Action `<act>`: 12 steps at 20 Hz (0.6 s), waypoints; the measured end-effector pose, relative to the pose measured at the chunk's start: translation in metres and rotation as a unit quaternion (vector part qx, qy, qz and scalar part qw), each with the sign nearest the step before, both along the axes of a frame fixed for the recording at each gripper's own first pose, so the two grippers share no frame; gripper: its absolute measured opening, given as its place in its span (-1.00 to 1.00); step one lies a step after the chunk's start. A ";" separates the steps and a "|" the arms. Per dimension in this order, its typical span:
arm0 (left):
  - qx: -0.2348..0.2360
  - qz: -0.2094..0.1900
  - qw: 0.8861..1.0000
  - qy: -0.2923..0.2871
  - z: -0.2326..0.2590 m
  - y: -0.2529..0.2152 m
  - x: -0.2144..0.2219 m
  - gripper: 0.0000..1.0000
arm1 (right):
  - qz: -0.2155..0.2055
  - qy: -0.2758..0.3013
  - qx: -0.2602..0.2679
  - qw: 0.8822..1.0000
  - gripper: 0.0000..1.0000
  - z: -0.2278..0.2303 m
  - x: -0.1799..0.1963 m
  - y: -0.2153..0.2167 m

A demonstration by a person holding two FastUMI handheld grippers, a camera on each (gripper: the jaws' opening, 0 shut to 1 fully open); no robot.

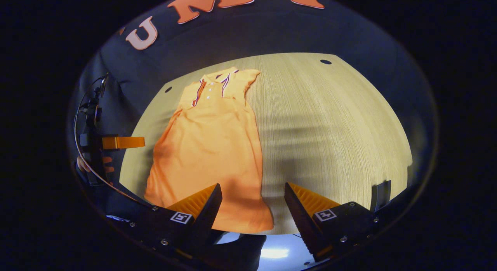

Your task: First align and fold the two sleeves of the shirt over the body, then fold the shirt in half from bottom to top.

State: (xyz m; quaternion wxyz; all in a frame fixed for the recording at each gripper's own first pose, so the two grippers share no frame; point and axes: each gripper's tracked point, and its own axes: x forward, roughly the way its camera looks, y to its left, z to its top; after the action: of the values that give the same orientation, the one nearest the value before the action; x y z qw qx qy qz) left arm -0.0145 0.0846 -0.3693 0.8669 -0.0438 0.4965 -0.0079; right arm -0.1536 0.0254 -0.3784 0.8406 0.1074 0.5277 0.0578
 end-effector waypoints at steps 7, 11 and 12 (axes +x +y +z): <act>0.015 -0.004 0.998 0.060 -0.039 -0.006 -0.069 0.98 | 0.054 0.042 -0.006 0.998 0.96 -0.032 -0.033 0.014; 0.028 -0.009 0.996 0.089 -0.063 -0.001 -0.095 0.98 | 0.069 0.054 -0.008 0.996 0.92 -0.042 -0.042 0.023; 0.031 -0.008 0.995 0.097 -0.068 0.000 -0.101 0.98 | 0.072 0.058 -0.005 0.996 0.92 -0.044 -0.046 0.025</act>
State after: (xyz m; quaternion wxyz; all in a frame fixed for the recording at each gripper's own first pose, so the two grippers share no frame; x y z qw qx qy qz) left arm -0.1153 0.0848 -0.4376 0.8156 -0.0135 0.5784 0.0043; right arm -0.1992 0.0507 -0.4222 0.8028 0.0677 0.5822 0.1093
